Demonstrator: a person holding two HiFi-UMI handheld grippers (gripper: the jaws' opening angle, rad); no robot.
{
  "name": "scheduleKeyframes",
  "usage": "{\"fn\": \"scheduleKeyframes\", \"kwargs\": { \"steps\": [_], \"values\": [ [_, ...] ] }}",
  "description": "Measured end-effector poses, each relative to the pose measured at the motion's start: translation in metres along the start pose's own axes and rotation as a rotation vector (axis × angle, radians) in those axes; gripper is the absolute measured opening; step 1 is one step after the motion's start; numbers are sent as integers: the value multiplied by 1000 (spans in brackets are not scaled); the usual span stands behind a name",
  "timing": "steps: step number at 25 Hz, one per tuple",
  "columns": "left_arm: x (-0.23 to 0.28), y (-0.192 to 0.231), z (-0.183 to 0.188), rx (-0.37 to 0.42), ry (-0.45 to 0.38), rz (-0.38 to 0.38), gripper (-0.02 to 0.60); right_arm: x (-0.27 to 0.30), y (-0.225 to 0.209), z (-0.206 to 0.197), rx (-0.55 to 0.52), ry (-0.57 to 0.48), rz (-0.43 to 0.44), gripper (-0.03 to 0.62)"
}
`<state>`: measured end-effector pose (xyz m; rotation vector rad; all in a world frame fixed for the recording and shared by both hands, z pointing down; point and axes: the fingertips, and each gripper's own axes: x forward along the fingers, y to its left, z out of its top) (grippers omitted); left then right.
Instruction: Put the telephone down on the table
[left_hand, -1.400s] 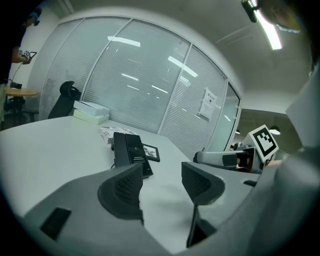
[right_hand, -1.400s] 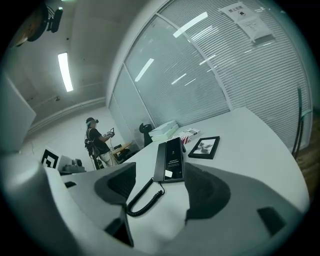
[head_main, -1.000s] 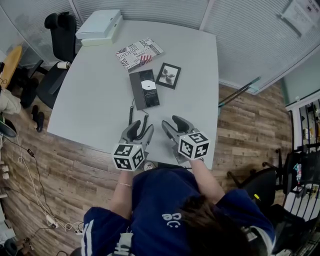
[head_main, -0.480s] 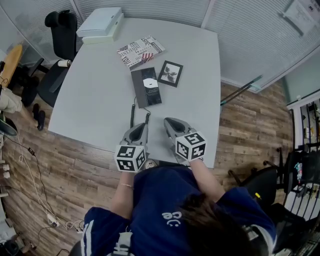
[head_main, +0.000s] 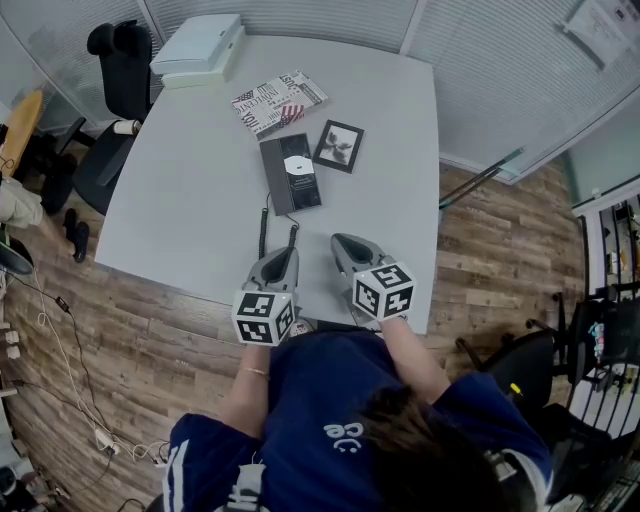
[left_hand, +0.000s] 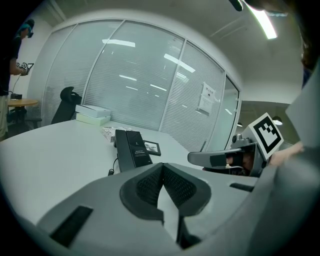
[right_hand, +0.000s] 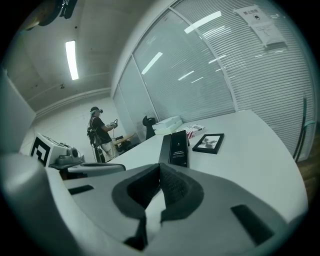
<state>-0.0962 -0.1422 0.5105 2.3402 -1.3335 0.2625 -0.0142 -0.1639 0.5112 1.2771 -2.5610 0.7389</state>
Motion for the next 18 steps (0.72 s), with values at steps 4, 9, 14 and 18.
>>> {"fn": "scheduleKeyframes", "kwargs": {
  "steps": [4,9,14,18],
  "values": [
    [1,-2,2,20,-2,5,3,-2,-2,-1,8,0,-2,9],
    [0,-3,-2,18,3,5,3,-6,-6,-5,20,-1,-16,9],
    [1,-3,-4,8,7,3,3,-8,-10,-7,16,-7,-36,9],
    [2,-5,-5,8,6,3,3,-9,-12,-9,8,-1,-38,9]
  ]
}}
